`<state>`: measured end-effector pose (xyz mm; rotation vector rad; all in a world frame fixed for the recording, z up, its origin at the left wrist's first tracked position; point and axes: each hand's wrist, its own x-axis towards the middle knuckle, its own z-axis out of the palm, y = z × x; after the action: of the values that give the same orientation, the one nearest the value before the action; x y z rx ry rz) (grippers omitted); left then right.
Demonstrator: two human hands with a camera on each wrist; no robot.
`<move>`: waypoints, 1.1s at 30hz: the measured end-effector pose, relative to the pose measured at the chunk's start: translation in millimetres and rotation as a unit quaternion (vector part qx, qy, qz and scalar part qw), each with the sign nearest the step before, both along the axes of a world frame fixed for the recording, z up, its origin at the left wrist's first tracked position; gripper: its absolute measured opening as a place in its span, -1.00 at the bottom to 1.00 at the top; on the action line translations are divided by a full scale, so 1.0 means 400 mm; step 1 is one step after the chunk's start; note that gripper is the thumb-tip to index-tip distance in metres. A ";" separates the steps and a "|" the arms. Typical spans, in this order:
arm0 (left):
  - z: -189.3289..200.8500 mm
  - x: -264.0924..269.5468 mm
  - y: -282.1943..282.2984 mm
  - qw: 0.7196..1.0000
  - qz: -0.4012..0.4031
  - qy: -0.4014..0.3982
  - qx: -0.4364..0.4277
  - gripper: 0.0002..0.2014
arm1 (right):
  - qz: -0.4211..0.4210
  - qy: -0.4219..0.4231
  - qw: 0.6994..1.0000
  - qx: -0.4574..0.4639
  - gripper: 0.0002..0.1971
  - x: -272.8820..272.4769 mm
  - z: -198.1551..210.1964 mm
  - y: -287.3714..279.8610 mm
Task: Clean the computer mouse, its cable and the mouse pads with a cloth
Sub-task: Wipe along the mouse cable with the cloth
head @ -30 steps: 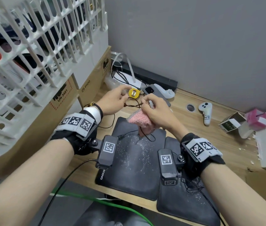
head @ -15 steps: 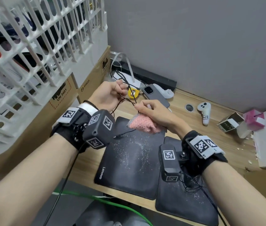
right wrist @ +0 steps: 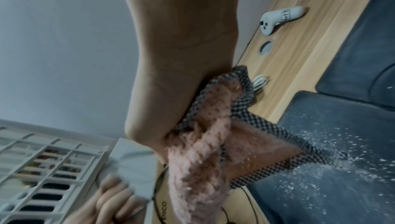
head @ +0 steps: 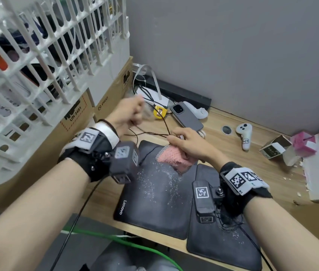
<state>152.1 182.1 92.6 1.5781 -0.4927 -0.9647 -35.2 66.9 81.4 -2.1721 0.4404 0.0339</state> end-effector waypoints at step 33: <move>-0.113 -0.001 -0.021 0.961 0.030 -0.204 0.185 -0.51 | -0.127 0.026 0.982 0.134 -0.60 -0.085 -0.014 -0.026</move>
<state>151.9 173.5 47.5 2.1389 -0.5662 -0.7086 -69.1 56.4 75.9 -1.8409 0.6981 0.0082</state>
